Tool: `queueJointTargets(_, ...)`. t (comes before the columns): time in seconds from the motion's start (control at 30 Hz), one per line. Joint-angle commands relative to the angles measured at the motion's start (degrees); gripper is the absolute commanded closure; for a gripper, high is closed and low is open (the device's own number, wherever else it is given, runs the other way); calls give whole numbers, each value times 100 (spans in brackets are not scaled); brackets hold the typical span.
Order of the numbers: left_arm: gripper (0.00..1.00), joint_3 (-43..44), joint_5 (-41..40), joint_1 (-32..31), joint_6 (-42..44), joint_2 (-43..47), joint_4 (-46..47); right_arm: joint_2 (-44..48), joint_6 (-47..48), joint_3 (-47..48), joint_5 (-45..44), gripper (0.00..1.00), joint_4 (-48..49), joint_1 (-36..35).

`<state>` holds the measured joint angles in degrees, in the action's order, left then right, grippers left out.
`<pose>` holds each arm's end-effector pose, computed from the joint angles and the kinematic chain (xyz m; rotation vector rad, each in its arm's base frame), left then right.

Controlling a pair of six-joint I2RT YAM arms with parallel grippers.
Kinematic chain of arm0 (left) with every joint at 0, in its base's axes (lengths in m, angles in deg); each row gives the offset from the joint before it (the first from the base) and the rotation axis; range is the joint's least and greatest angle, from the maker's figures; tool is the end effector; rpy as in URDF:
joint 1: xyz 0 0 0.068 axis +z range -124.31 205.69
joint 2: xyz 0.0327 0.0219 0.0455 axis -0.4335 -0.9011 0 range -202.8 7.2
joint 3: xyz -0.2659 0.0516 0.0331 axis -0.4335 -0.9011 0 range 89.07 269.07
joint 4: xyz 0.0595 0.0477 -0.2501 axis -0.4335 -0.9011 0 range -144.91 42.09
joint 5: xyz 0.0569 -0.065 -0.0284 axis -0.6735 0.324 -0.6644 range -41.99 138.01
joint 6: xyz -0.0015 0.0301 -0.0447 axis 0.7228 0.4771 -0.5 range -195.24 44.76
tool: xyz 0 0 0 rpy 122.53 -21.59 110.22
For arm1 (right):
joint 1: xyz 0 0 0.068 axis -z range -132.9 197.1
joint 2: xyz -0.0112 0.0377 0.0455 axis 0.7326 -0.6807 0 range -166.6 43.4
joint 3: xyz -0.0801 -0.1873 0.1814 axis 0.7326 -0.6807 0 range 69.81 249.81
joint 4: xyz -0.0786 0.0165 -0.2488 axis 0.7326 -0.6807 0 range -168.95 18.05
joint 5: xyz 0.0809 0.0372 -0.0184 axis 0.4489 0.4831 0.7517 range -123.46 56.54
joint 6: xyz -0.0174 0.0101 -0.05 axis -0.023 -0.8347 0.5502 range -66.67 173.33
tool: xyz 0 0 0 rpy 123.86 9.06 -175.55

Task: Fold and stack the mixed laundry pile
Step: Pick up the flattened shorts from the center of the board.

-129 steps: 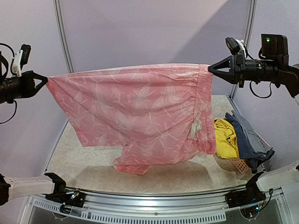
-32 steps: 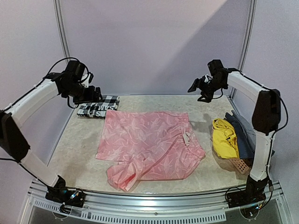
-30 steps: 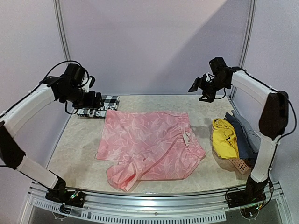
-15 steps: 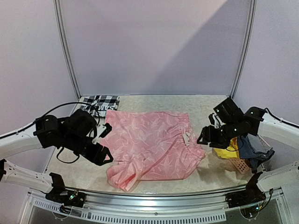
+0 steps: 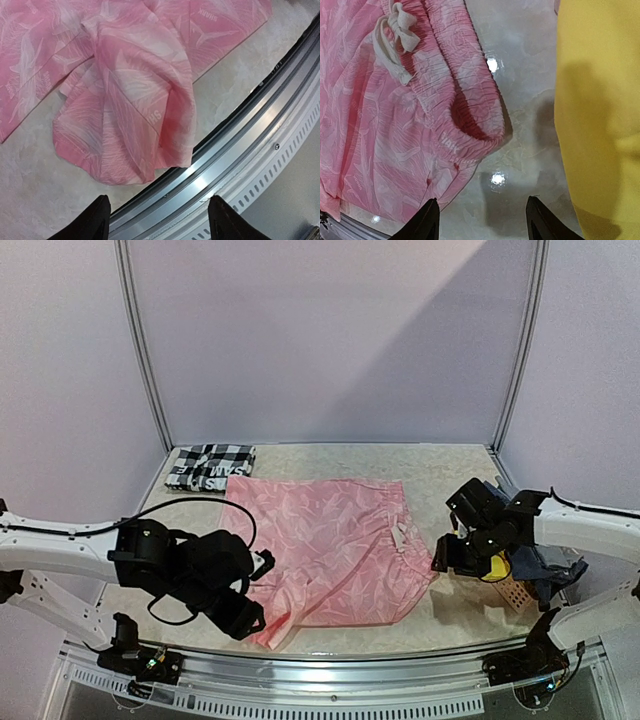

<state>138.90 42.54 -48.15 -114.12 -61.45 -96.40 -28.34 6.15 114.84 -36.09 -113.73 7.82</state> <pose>0.0638 -0.2079 0.2363 0.8206 2.6951 -0.3960 0.1739 0.1401 0.2057 0.2062 2.8120 0.3195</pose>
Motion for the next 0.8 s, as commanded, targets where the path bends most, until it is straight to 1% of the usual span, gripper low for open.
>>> queueJointTargets(0.0, 32, -49, -304, -337, -231, -291, 248, -341, 89, -27, 6, 41, 593, -25)
queueJointTargets(0.3, 31, -86, -437, -544, -157, -833, 507, -1161, 248, 188, 125, 41, 1022, -14)
queueJointTargets(0.43, 32, -135, -502, -553, -146, -1183, 719, -1417, 339, 309, 14, 45, 1029, -22)
queueJointTargets(0.53, 34, -78, -686, -554, -187, -1438, 797, -1518, 358, 330, -80, 50, 1073, -19)
queueJointTargets(0.63, 40, 1, -998, -551, -258, -1666, 771, -1608, 391, 347, -93, 54, 1137, -19)
queueJointTargets(0.7, 48, 69, -1102, -542, -201, -1833, 800, -1676, 406, 348, -89, 58, 1164, -20)
queueJointTargets(0.77, 66, 145, -1108, -540, -74, -1987, 843, -1731, 411, 356, -69, 62, 1195, -22)
